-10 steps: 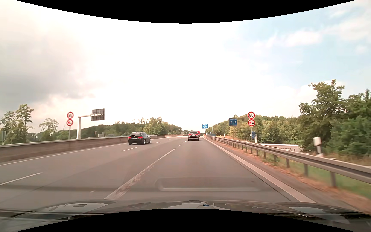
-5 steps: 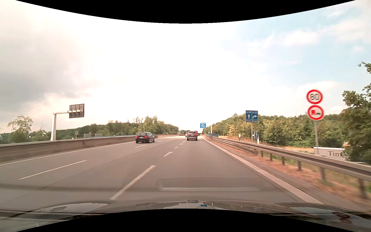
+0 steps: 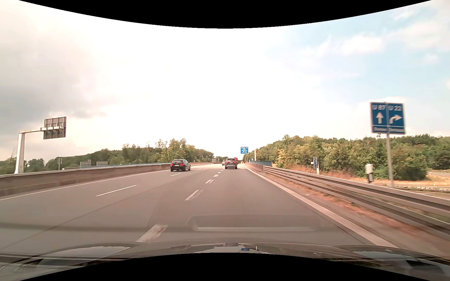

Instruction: Follow the waypoints while adhering to traffic rules and regulations

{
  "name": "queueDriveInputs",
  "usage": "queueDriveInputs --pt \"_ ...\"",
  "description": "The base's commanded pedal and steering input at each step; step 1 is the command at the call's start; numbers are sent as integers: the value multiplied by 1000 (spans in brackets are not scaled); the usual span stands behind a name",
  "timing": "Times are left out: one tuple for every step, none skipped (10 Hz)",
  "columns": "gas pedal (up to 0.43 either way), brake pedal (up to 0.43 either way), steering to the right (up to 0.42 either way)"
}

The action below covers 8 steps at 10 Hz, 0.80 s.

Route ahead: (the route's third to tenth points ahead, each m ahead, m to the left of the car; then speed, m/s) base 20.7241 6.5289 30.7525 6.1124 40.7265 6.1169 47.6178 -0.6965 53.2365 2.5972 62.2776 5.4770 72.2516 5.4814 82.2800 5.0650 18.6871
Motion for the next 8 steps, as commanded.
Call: queueDriveInputs --pt "319 0 2" --pt "299 0 0" --pt "287 0 -1" --pt "287 0 -1" --pt "287 0 -1" --pt "280 0 -1" --pt "280 0 -2" --pt "280 0 -2"
